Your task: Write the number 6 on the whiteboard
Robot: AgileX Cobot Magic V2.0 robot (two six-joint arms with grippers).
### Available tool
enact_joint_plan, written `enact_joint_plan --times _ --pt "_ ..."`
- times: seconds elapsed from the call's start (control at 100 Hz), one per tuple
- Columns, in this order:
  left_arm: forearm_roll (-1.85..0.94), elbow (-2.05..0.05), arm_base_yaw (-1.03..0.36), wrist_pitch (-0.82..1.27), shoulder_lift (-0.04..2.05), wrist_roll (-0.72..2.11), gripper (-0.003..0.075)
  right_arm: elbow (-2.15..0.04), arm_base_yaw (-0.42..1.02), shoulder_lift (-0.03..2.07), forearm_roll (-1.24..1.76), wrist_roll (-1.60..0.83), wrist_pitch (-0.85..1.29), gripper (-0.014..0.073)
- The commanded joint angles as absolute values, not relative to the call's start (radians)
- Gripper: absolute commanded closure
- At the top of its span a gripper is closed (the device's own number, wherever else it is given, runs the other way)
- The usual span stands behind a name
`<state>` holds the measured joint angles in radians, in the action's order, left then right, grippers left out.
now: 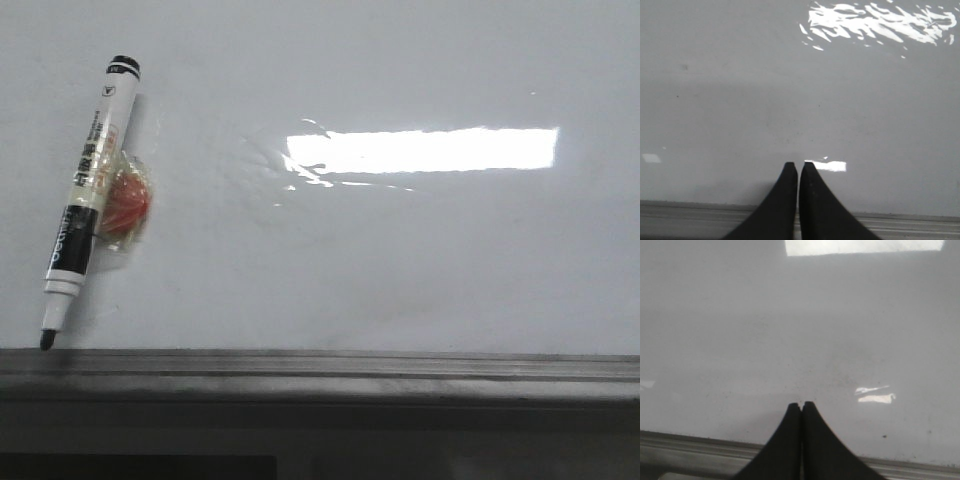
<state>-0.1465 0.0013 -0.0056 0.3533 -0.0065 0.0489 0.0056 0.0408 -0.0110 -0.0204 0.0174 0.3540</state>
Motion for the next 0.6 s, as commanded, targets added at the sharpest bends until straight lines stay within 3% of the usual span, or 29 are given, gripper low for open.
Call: enact_joint_plan --times 0.0,0.59 --pt "-0.153 0.048 -0.004 0.304 -0.037 0.045 0.0739 0.039 0.04 -0.03 -0.032 0.007 0.318 0.0657" --pt "-0.151 0.048 -0.004 0.25 -0.037 0.045 0.0739 0.039 0.04 -0.03 -0.039 0.007 0.308 0.0657"
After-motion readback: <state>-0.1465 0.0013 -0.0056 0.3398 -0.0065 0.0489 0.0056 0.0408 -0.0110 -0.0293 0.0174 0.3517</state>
